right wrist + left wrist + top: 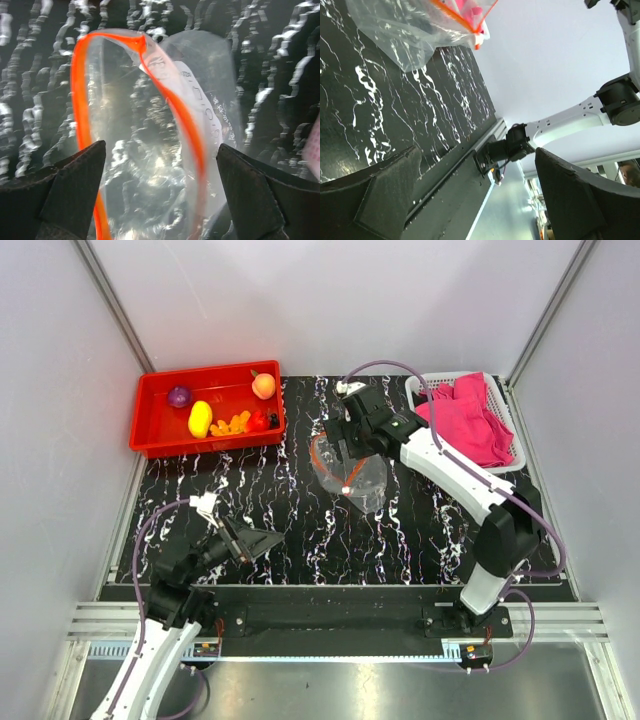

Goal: Open the zip-top bag and remove the fake food

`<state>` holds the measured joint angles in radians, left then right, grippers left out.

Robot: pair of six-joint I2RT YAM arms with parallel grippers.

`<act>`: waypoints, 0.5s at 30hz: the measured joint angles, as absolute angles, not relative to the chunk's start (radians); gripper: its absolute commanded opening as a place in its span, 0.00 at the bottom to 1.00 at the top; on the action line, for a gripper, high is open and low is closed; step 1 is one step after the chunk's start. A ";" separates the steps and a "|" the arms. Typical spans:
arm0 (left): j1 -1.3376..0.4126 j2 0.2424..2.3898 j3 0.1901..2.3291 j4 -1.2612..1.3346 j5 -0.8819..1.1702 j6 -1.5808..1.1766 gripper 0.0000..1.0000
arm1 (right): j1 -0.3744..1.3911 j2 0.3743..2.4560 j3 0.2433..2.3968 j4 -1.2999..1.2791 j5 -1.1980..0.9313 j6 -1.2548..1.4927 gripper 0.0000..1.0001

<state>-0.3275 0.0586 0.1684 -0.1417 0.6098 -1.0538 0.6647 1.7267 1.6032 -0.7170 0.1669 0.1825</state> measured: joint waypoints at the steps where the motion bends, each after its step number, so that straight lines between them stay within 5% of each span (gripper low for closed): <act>1: -0.327 0.060 0.171 -0.148 0.617 -1.053 0.99 | 0.665 1.717 1.597 -0.714 0.140 0.200 1.00; 15: -0.327 0.112 0.256 -0.145 0.674 -1.036 0.99 | 0.665 1.165 1.276 -0.646 -0.015 0.401 1.00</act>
